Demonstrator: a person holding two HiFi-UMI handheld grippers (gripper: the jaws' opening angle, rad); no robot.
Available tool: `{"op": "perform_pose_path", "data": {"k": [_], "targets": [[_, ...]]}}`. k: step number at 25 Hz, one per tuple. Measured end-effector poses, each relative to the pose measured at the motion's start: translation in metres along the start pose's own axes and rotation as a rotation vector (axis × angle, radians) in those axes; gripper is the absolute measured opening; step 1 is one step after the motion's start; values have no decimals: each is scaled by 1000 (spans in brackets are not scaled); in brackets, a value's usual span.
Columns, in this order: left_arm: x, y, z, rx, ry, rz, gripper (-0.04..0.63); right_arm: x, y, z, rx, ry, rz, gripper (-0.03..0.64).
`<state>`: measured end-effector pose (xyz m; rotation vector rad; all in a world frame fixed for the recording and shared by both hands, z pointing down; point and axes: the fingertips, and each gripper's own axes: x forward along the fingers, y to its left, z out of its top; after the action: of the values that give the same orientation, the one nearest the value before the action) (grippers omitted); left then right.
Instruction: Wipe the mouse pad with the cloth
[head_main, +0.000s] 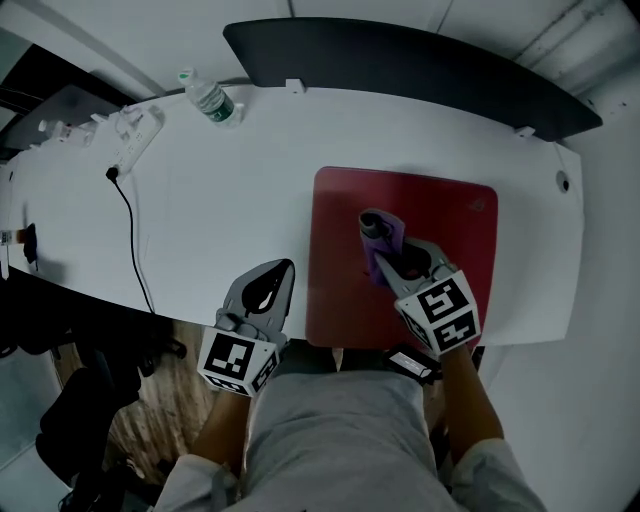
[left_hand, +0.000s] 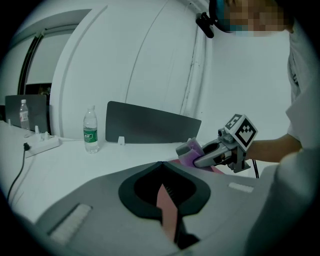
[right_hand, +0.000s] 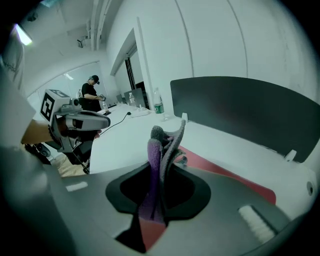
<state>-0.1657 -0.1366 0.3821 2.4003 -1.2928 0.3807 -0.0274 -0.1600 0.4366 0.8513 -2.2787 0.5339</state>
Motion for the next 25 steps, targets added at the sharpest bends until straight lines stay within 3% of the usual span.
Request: {"op": "perform_pose_path", "data": {"k": [5,10,15,25], "targets": [[17,16,-11,-11,30,-49,20,41,-12,8,-33,24,-9,92],[36,33,-15,-14,57,-74,20,78,-33,13,-163,101,-59,92],[40,47,-26,-37,78,-89,20,107,-49,29,-359,194,-99,92],[31,68,-36,-100,92,-69,20,146,-62,25,-726,407,-70,92]]}}
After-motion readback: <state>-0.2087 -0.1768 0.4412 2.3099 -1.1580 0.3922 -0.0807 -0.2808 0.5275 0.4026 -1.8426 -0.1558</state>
